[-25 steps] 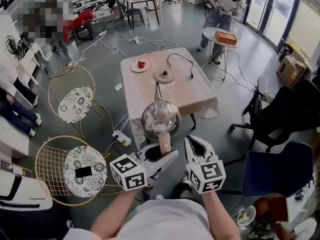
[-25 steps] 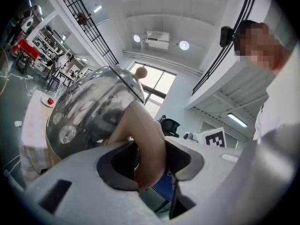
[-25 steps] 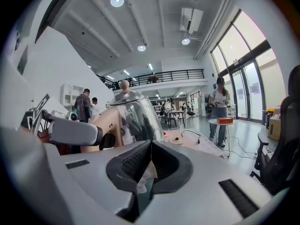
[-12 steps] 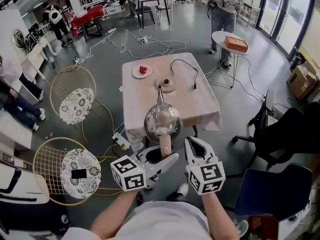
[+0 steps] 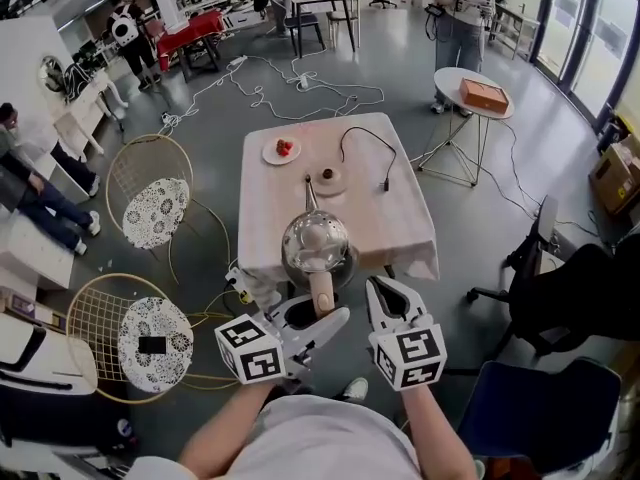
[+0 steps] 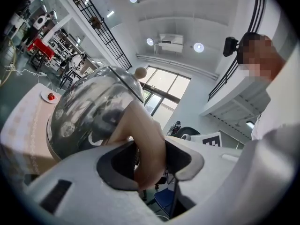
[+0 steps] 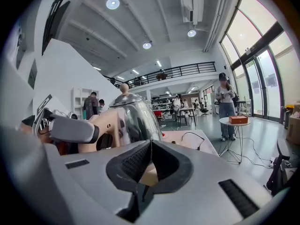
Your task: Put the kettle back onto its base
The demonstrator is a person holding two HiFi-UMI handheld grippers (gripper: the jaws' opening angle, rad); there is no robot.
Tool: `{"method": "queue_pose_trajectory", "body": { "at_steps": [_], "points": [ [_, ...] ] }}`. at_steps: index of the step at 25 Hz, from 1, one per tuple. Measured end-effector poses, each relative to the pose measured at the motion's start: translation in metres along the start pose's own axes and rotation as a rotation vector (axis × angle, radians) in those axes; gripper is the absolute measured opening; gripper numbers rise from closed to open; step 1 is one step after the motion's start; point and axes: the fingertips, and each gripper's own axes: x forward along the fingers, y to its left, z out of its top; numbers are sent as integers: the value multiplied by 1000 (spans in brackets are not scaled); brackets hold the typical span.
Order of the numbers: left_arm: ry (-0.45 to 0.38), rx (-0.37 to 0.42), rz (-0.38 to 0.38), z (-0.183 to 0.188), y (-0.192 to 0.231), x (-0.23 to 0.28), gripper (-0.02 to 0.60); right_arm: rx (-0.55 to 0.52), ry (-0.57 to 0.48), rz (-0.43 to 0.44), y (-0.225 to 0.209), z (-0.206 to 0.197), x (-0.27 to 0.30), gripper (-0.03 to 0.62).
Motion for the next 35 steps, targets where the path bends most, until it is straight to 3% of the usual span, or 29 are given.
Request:
{"method": "queue_pose_trajectory", "body": {
  "at_steps": [13,22,35],
  "points": [
    [5,-10,25,7,27,22,164,-2,8,34,-18,0,36,6],
    [19,-7,-51,38,72,45,164,-39,38,-15,-38,14,94,6],
    [51,-16,-119,91,150,33,164,-31,56,-86,-30,37,189,6]
  ]
}}
